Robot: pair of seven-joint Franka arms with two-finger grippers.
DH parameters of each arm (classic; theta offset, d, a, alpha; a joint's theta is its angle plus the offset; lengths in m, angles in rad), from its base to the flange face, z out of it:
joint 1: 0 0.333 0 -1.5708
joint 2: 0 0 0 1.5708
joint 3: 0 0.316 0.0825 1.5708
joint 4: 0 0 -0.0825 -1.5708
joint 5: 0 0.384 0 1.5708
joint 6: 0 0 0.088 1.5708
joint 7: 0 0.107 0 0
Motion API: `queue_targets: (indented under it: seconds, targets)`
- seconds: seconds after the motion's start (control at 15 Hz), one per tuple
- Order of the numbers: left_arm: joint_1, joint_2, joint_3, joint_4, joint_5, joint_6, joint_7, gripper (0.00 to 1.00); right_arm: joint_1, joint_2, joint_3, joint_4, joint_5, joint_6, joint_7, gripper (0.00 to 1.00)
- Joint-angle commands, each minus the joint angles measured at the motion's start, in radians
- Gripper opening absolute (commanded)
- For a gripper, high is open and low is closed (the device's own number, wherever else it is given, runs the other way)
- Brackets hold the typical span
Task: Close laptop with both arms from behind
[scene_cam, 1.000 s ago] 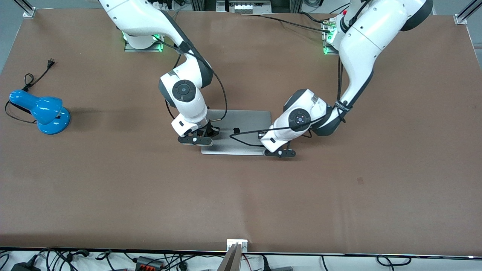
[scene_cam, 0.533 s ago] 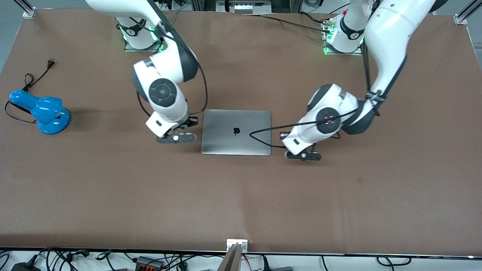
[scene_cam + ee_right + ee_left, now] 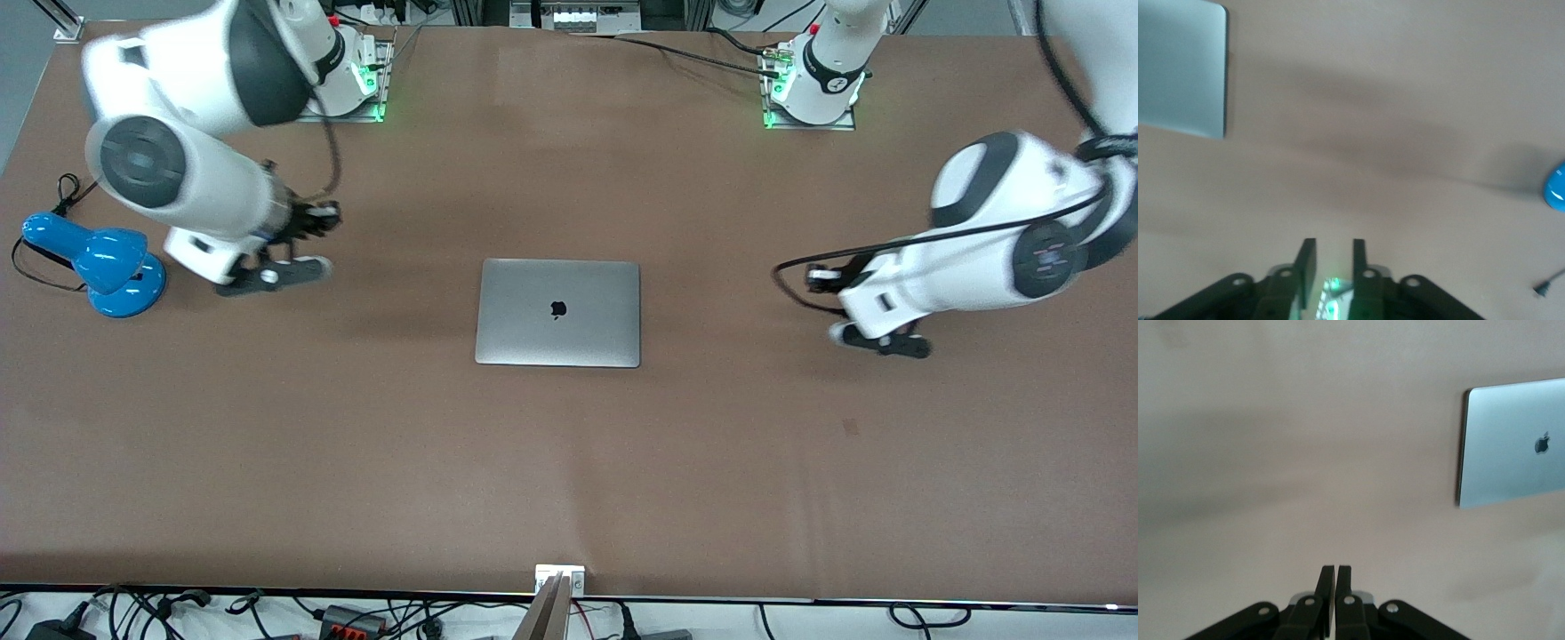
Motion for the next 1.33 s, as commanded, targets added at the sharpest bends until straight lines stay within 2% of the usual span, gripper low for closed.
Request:
queue_targets:
  seconds: [0.0, 0.07, 0.13, 0.2, 0.33, 0.47, 0.73, 0.87, 1.0, 1.13, 1.27]
  targets:
    - [0.046, -0.011, -0.058, 0.096, 0.031, -0.159, 0.008, 0.27, -0.098, -0.065, 0.011, -0.013, 0.019, -0.084, -0.096, 1.00]
    - [0.044, -0.013, -0.059, 0.125, 0.052, -0.210, 0.008, 0.42, -0.130, -0.074, 0.010, -0.013, 0.019, -0.116, -0.117, 1.00]
    - [0.044, -0.026, -0.062, 0.153, 0.073, -0.241, 0.010, 0.73, -0.173, -0.083, 0.005, -0.013, 0.021, -0.138, -0.122, 1.00]
    - [0.047, -0.029, -0.064, 0.190, 0.075, -0.270, 0.010, 1.00, -0.208, -0.083, 0.004, -0.013, 0.024, -0.133, -0.125, 1.00]
    - [0.043, -0.026, -0.062, 0.262, 0.072, -0.321, 0.010, 1.00, -0.255, -0.072, 0.004, -0.003, 0.021, -0.113, -0.163, 1.00]
    - [0.031, -0.025, -0.067, 0.279, 0.072, -0.326, 0.008, 1.00, -0.285, -0.053, 0.004, 0.022, 0.022, -0.054, -0.192, 1.00]
    - [0.003, -0.043, -0.067, 0.291, 0.147, -0.330, -0.002, 1.00, -0.285, 0.068, 0.007, 0.226, -0.065, -0.070, -0.237, 1.00]
    - [-0.002, -0.045, -0.067, 0.293, 0.204, -0.332, -0.001, 1.00, -0.285, 0.140, 0.008, 0.302, -0.064, 0.012, -0.246, 1.00]
    - [0.000, -0.045, -0.068, 0.293, 0.203, -0.332, -0.002, 1.00, -0.282, 0.181, 0.010, 0.358, -0.070, 0.086, -0.289, 1.00]
    - [0.003, -0.081, -0.065, 0.291, 0.199, -0.341, -0.001, 1.00, -0.285, 0.176, 0.005, 0.346, -0.079, 0.175, -0.274, 1.00]
    - [-0.023, -0.126, -0.055, 0.282, 0.196, -0.320, -0.004, 1.00, -0.285, 0.079, 0.005, 0.239, -0.077, 0.218, -0.269, 1.00]
